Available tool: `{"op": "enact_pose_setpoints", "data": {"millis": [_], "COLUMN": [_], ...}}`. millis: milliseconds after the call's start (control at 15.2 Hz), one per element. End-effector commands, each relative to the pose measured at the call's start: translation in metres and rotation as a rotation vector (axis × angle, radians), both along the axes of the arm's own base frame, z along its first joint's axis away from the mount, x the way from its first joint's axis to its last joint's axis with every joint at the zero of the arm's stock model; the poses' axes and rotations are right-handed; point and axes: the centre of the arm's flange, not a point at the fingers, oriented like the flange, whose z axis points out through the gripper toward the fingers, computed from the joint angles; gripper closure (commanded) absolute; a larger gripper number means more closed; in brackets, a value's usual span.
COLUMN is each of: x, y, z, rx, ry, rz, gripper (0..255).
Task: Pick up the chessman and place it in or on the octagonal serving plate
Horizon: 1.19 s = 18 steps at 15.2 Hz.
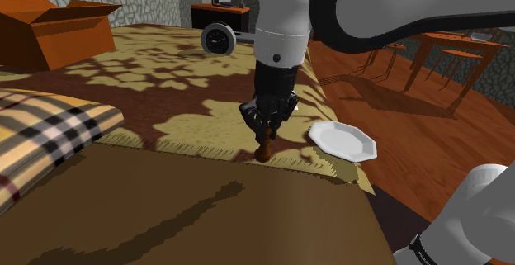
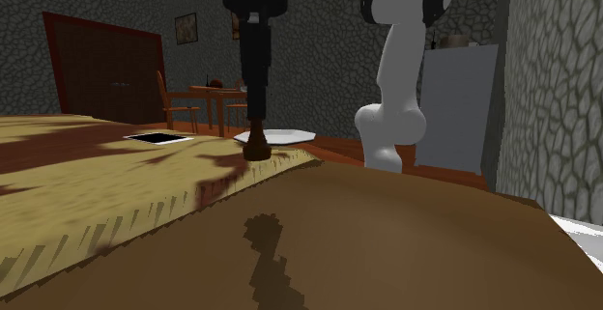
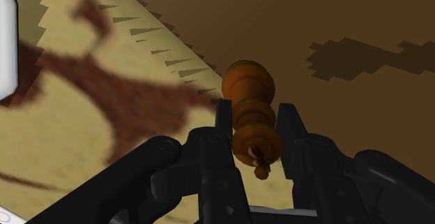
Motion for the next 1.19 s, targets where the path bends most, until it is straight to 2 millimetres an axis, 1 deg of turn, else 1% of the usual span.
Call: {"op": "enact_pose_setpoints", "data": {"millis": [0,462,528,1122], "x": [0.000,0.000,0.000,-0.021], "y": [0.000,0.000,0.000,-0.117], "z": [0.010,0.047,0.048,0.055], "rx": [0.000,0.000,0.000,0.000], "ry": [0.000,0.000,0.000,0.000], "rz": [0.000,0.000,0.000,0.000], "gripper": [255,255,255,255]}}
